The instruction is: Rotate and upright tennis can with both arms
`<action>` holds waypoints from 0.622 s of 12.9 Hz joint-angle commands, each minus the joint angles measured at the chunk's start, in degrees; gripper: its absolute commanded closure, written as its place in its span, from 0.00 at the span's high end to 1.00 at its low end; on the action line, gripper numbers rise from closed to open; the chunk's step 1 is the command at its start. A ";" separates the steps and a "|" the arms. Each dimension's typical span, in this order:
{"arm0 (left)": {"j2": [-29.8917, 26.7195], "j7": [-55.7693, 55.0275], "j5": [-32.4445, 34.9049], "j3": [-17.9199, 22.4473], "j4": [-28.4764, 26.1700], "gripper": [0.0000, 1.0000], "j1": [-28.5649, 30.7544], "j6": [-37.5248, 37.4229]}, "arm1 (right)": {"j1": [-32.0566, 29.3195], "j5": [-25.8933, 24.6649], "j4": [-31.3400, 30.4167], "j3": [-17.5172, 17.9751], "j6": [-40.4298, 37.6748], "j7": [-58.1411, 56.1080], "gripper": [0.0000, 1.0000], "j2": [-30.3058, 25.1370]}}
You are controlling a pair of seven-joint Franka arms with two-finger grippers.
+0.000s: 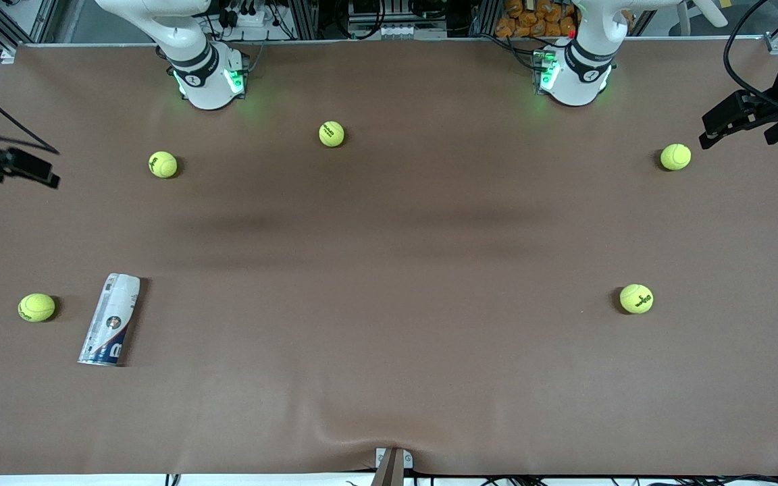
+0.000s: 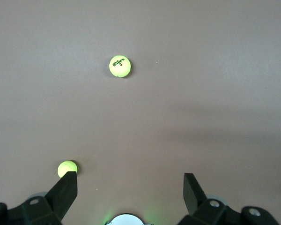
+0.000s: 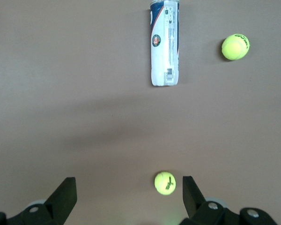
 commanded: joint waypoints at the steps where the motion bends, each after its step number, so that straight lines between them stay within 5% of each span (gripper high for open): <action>1: 0.54 0.36 0.01 -0.18 1.32 1.00 -0.12 -0.47 | -0.41 -1.07 -5.98 0.14 7.21 -0.64 1.00 -0.25; 8: 0.63 0.27 0.10 -0.18 1.23 1.00 0.06 -0.20 | -2.08 -1.25 -14.51 -0.03 33.75 -2.66 1.00 11.08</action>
